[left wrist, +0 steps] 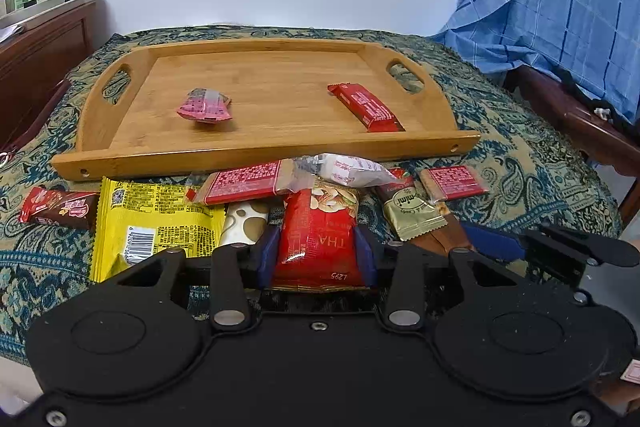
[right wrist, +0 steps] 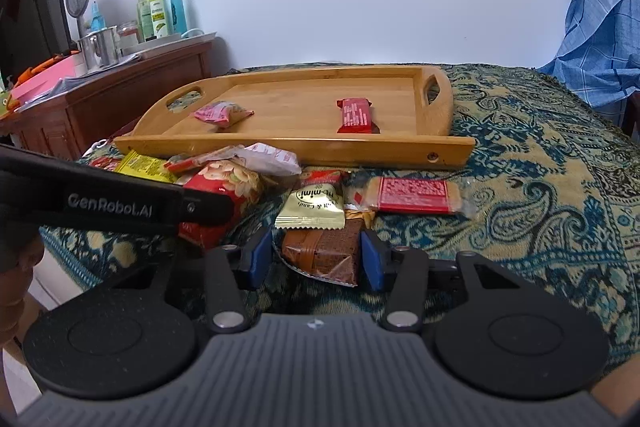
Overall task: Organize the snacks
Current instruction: 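Grasp the red nut bag with the left tool while the right tool grasps the brown cake pack, then carry both packs onto the tray and open both tools to release them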
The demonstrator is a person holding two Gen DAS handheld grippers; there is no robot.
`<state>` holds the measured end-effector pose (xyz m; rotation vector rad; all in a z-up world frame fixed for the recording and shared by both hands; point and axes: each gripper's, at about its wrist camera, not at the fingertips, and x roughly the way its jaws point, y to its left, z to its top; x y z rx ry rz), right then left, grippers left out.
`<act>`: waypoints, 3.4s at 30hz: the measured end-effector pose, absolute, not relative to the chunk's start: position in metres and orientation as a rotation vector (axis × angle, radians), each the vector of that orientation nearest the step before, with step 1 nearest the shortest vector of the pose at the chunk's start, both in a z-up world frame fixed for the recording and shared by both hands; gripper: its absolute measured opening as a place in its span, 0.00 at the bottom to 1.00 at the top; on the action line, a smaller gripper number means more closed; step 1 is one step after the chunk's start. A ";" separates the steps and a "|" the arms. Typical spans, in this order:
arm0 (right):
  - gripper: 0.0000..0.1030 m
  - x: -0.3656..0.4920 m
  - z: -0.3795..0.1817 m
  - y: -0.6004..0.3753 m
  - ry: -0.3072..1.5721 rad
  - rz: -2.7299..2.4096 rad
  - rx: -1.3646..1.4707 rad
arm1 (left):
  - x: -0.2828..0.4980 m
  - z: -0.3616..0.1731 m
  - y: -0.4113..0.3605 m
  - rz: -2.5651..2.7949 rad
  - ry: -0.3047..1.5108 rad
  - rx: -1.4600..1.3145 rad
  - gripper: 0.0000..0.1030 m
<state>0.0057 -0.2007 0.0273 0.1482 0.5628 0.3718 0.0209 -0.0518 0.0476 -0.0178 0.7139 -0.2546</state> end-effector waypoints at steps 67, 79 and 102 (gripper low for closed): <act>0.47 -0.009 0.069 -0.213 0.451 0.303 0.187 | -0.002 0.089 -0.046 -0.224 0.637 -0.031 0.37; 0.47 0.021 0.083 -0.212 0.408 0.305 0.179 | 0.030 0.102 -0.039 -0.186 0.601 -0.030 0.37; 0.47 0.144 0.084 -0.228 0.383 0.258 0.244 | 0.160 0.118 -0.012 -0.145 0.576 -0.070 0.37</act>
